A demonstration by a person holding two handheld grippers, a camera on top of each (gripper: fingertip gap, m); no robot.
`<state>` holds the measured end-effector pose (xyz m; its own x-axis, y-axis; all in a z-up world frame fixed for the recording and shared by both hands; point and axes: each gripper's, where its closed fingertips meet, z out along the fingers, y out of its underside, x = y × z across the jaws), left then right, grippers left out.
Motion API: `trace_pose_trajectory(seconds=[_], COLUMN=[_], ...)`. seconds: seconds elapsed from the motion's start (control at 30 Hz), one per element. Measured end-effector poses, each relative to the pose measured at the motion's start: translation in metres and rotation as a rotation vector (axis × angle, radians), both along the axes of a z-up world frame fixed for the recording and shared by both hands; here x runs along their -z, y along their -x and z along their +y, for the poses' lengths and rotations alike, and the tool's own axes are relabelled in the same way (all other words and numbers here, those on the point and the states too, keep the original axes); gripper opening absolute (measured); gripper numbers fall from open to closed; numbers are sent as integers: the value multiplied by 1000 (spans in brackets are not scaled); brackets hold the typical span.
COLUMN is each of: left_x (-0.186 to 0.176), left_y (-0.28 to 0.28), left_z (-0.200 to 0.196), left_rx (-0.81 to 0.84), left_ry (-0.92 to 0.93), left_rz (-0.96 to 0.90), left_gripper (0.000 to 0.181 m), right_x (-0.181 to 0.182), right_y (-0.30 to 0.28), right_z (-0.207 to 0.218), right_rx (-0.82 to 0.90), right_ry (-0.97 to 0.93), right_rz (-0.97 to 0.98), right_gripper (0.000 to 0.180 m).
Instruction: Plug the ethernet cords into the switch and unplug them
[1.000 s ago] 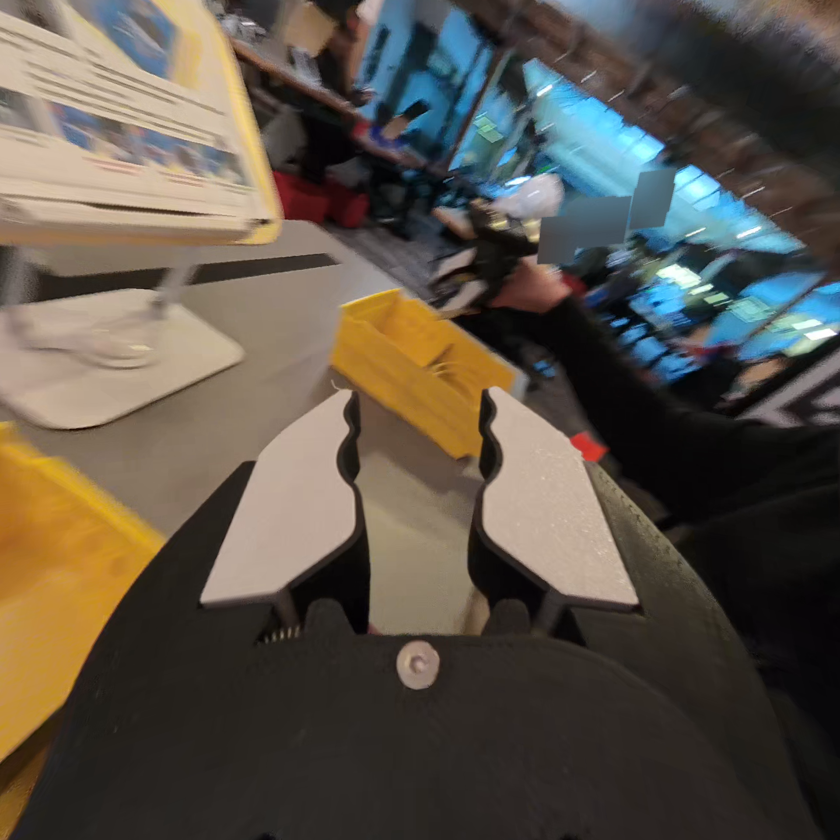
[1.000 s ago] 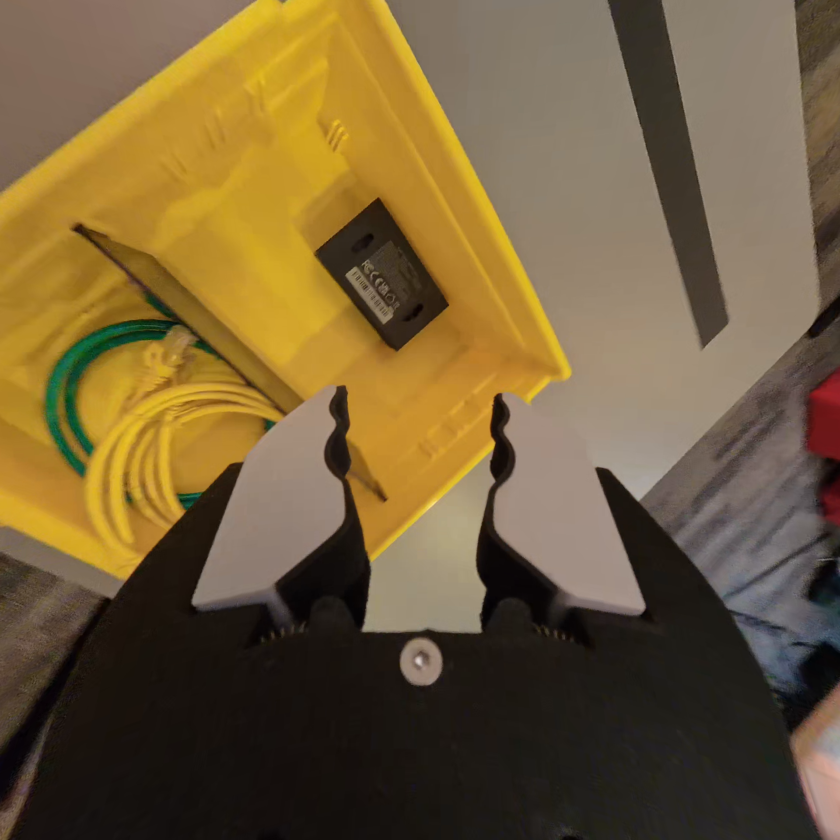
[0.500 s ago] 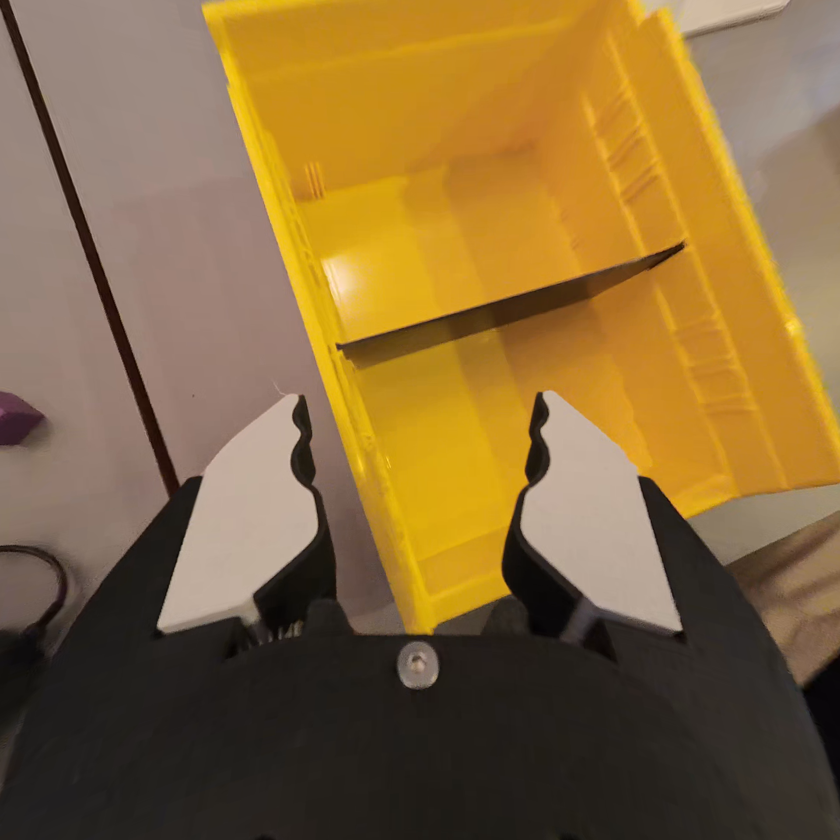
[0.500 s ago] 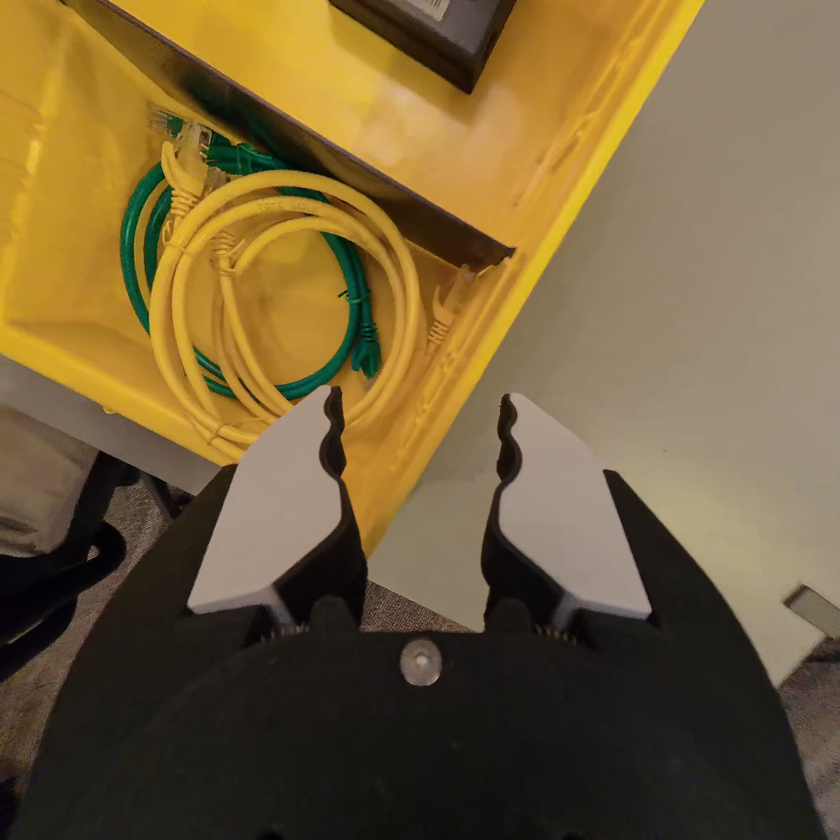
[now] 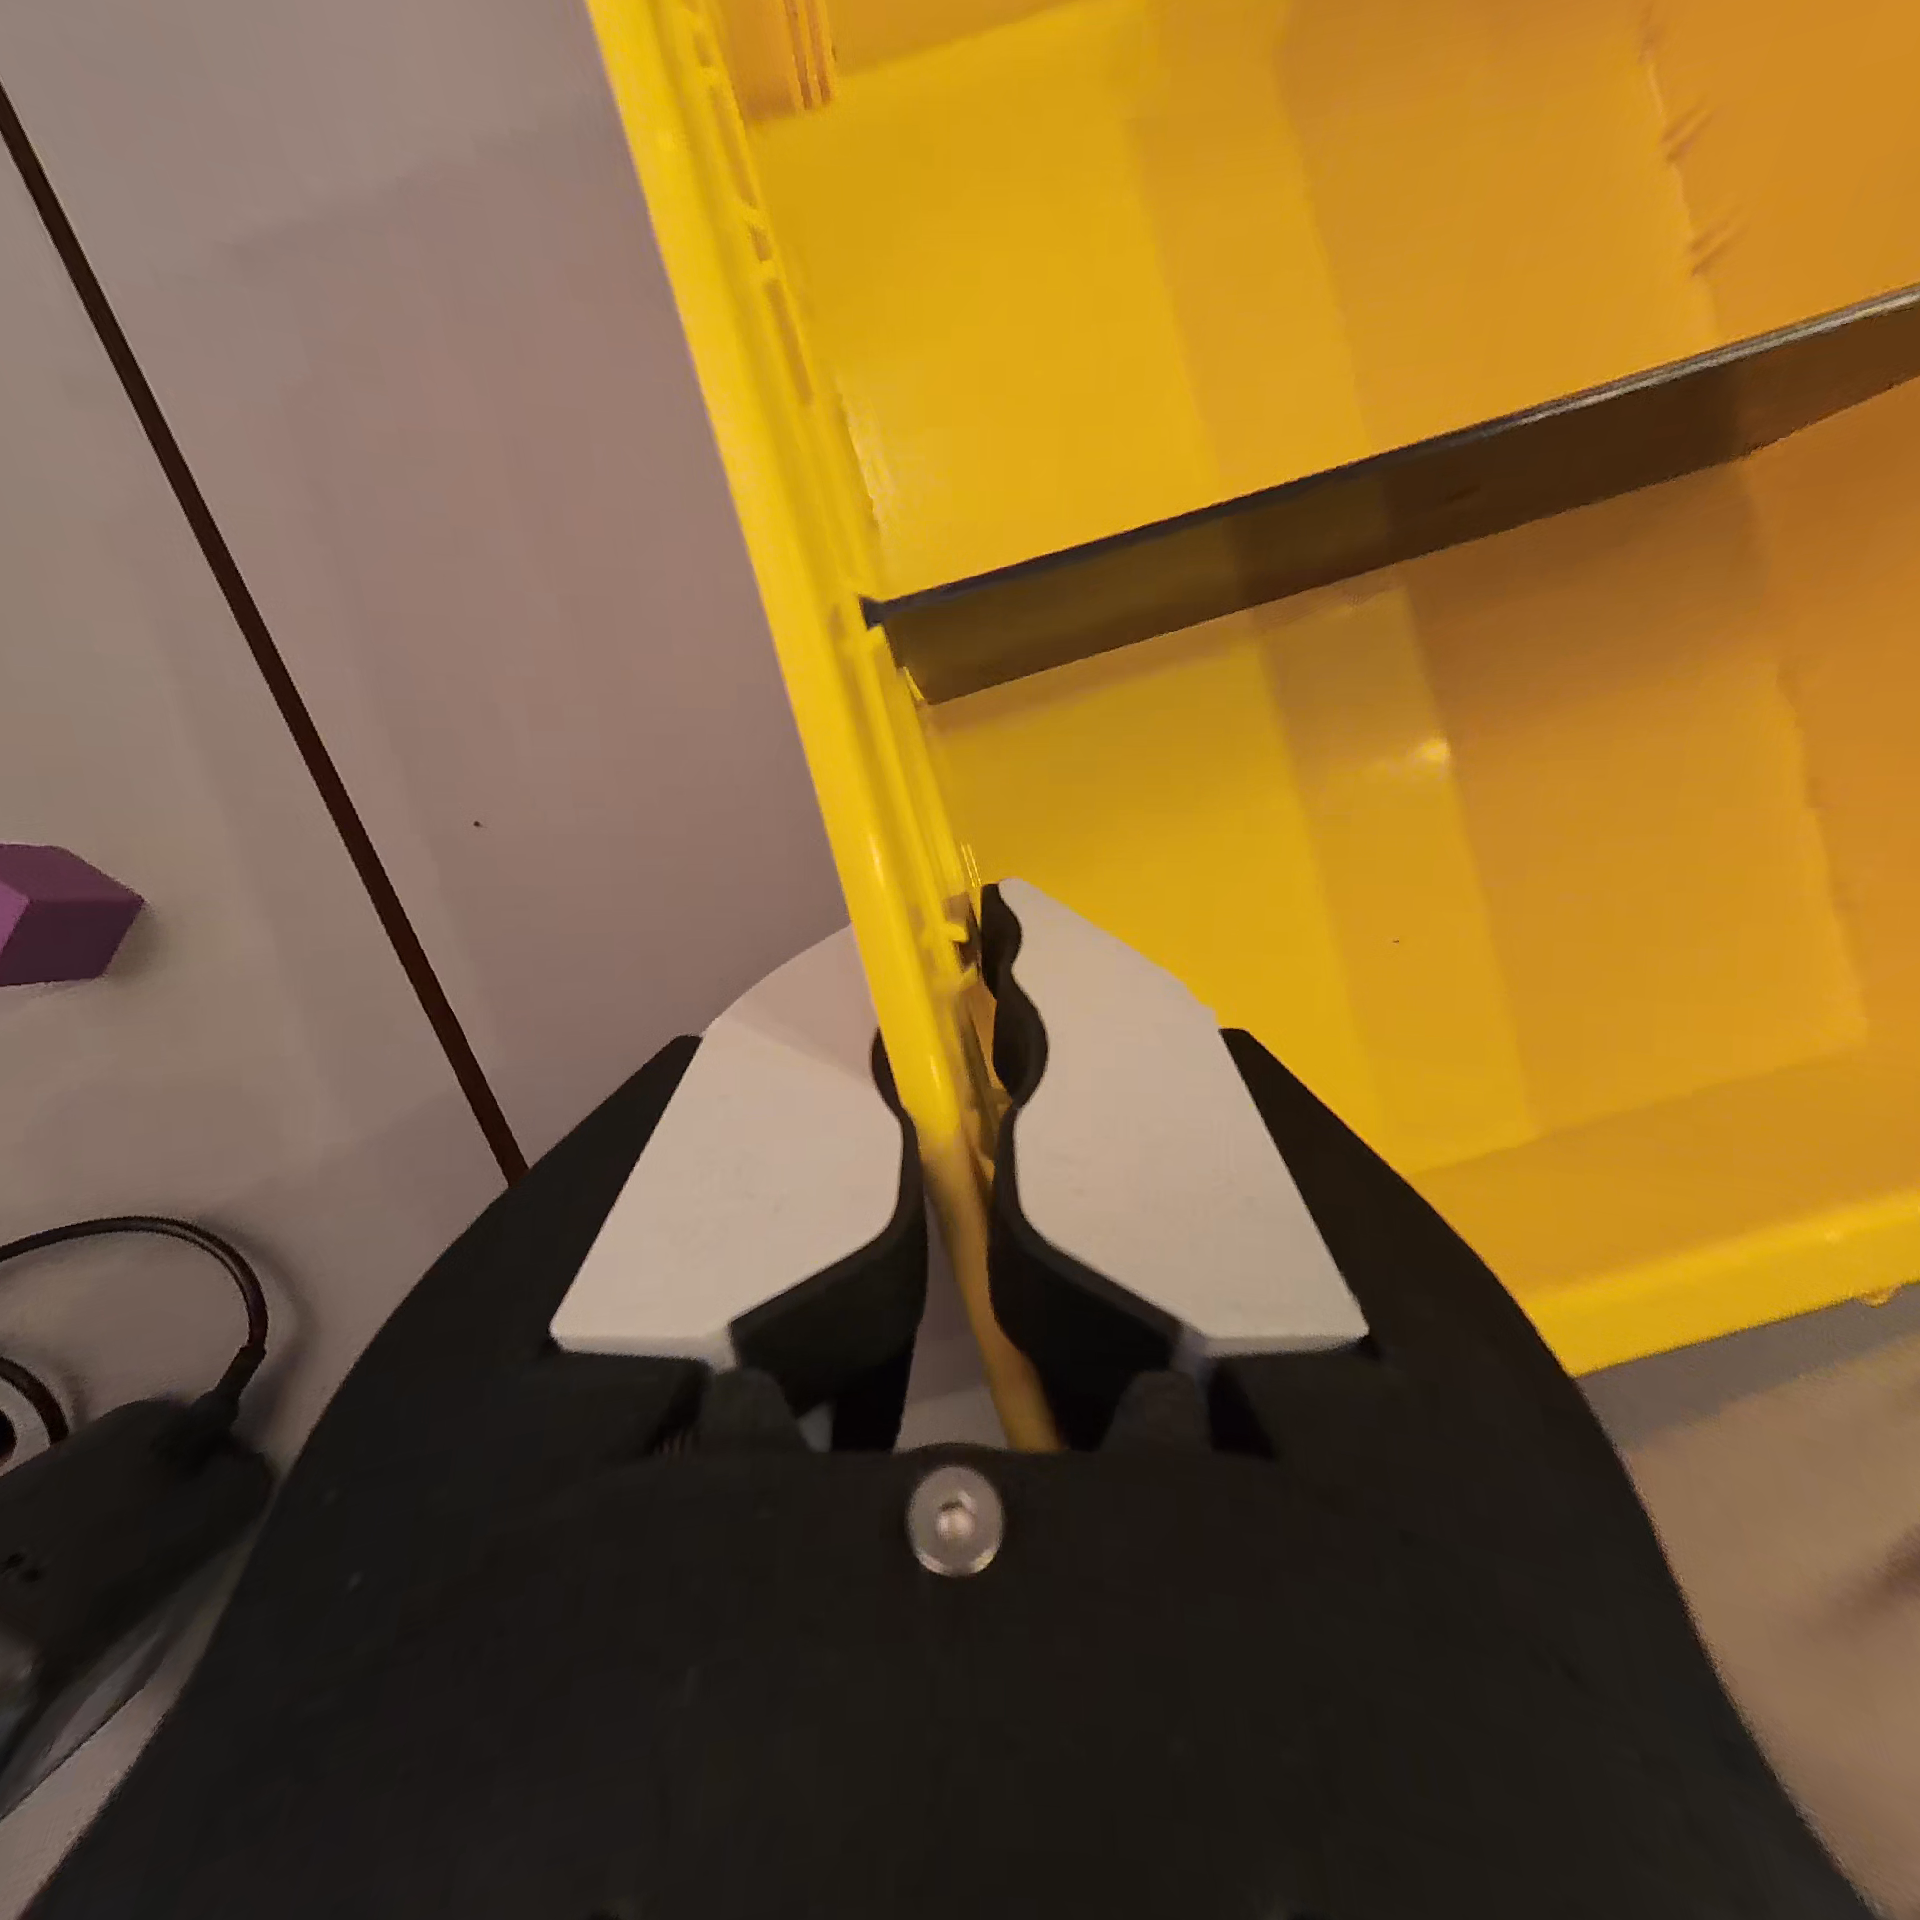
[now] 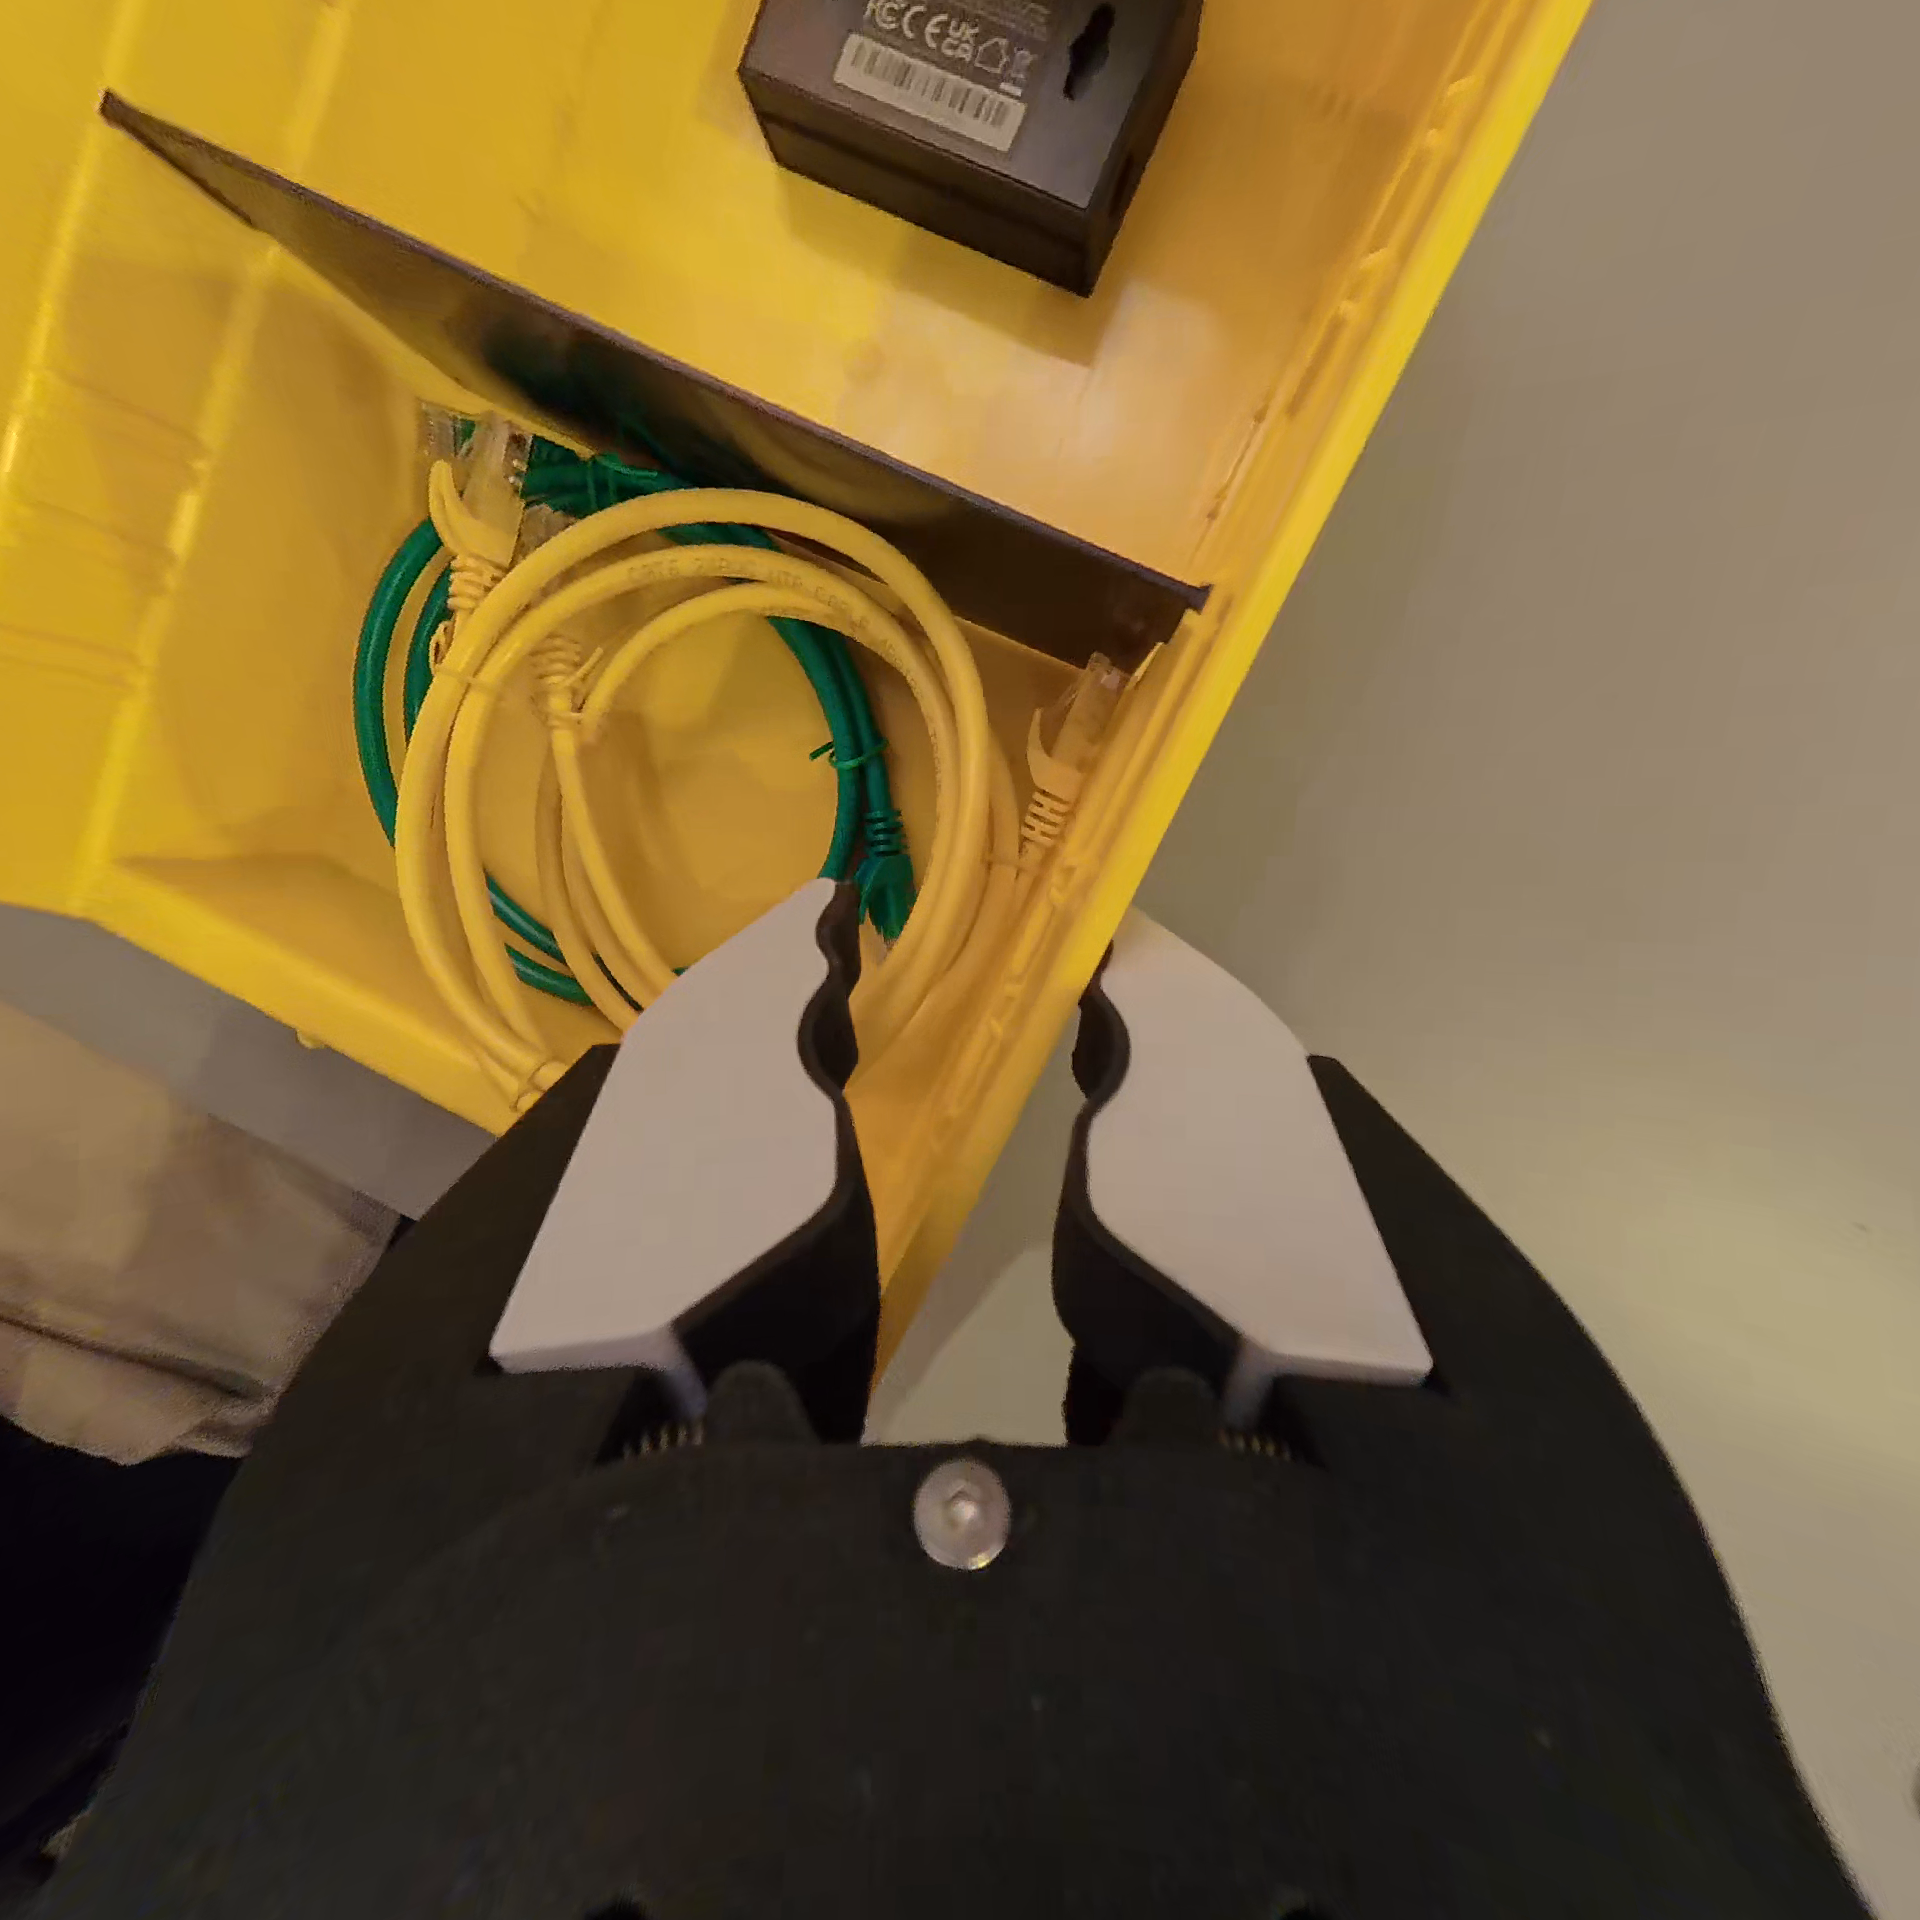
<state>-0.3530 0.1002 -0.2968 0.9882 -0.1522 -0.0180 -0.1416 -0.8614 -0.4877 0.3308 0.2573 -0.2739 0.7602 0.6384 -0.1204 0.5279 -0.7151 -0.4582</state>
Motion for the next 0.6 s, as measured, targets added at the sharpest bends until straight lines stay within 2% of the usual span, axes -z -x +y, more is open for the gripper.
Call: trace_pose_trajectory(seconds=[0.2, 0.37, 0.6], left_x=[-16, -43, -118], left_y=[7, 12, 14], left_z=[0, -3, -9], left_rx=[-20, -50, -89], left_ry=[-68, -152, -344], left_rz=[13, -8, -71], left_gripper=[5, 5, 5], right_x=[6, 7, 7], right_y=[64, 132, 243], right_z=[-12, -28, -53], right_rx=[-66, -132, -270], right_ry=[-21, -14, -17], right_rz=[55, 123, 202], right_gripper=[46, 56, 72])
